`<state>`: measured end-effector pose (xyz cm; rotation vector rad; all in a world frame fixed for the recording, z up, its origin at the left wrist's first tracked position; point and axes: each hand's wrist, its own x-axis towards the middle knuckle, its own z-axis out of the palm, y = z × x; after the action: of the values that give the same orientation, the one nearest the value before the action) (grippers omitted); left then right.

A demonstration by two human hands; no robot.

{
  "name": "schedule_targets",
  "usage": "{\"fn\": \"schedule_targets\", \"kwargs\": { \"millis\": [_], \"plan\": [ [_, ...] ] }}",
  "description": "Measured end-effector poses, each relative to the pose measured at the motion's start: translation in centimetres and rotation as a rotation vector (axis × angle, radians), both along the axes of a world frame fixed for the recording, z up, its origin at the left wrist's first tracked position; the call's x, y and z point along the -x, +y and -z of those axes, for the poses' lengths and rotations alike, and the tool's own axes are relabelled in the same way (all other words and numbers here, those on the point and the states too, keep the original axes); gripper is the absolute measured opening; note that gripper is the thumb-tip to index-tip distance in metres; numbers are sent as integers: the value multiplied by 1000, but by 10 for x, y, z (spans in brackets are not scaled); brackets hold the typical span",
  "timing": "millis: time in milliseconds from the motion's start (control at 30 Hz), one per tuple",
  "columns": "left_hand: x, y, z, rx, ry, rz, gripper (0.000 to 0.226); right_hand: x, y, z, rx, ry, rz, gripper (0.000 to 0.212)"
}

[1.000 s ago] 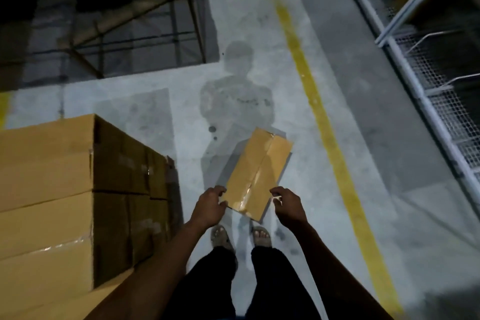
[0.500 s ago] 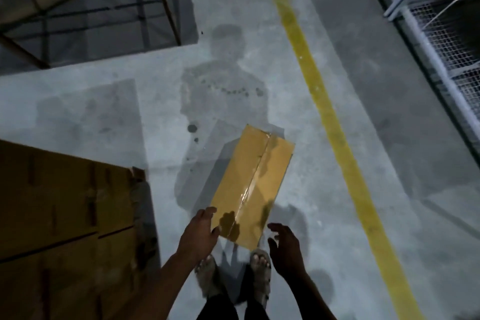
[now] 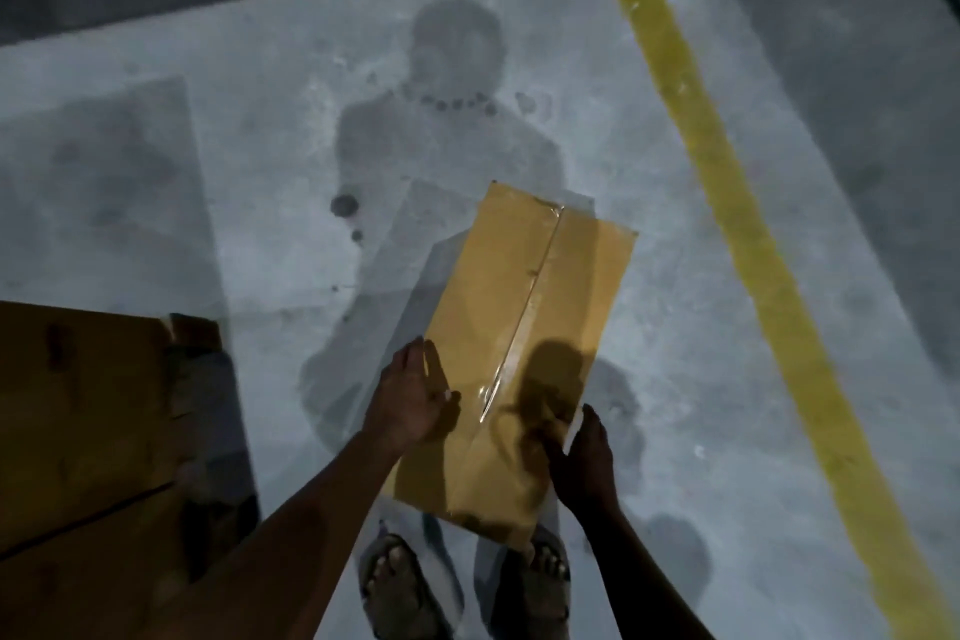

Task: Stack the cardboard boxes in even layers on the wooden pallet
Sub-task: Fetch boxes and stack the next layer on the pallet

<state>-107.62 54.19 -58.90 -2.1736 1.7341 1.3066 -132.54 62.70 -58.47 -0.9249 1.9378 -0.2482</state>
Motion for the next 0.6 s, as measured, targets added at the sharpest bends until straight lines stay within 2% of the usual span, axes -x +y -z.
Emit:
{"fn": "schedule_targets", "kwargs": {
  "millis": [67, 167, 267, 333, 467, 533, 600],
  "plan": [
    [0, -6, 26, -43, 10, -65, 113, 1, -7, 22, -36, -58, 51, 61],
    [-8, -8, 54, -161, 45, -124, 128, 3, -12, 45, -102, -138, 64, 83],
    [-12, -4, 65, -192, 133, -133, 108, 6, -10, 59, -55, -188, 142, 95],
    [-11, 2, 62, -173, 165, -166, 92, 8, -4, 57, -17, -222, 193, 88],
    [-10, 15, 34, -166, 194, -221, 81, 15, 1, 29, 182, -242, 169, 57],
    [-10, 20, 6, -159, 210, -248, 82, 17, -4, 2, 284, -210, 143, 56],
    [-11, 25, -20, -131, 230, -273, 86, 19, -10, -31, 291, -183, 103, 57]
  ]
}}
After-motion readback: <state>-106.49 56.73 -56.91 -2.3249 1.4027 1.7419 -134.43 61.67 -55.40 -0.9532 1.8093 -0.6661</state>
